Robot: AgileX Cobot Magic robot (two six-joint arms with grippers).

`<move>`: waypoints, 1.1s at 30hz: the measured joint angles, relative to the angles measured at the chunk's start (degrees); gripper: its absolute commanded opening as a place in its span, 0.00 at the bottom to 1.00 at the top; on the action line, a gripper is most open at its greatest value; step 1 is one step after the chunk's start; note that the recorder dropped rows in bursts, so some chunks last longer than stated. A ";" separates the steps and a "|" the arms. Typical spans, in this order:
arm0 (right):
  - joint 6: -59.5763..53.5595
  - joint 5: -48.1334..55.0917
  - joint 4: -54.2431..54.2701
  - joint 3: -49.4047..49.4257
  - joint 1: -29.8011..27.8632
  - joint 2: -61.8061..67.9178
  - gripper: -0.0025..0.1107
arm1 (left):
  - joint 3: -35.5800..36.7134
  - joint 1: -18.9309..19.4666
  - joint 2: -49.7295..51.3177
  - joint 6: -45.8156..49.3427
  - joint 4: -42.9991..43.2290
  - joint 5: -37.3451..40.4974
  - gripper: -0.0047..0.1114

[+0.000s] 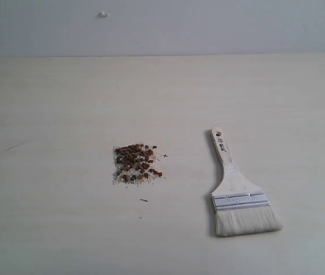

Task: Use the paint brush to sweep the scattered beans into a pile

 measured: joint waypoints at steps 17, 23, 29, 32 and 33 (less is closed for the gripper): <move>0.52 4.13 6.51 0.80 0.00 0.00 0.02 | 0.00 0.00 0.00 0.00 0.00 0.00 0.04; 0.52 4.13 6.74 0.80 0.00 0.00 0.02 | 0.00 0.00 0.00 0.00 0.00 0.00 0.04; 0.52 4.13 6.74 0.80 0.00 0.00 0.02 | 0.00 0.00 0.00 0.00 0.00 0.00 0.04; 0.52 4.13 6.74 0.80 0.00 0.00 0.02 | 0.00 0.00 0.00 0.00 0.00 0.00 0.04; 0.52 4.13 6.74 0.80 0.00 0.00 0.02 | 0.00 0.00 0.00 0.00 0.00 0.00 0.04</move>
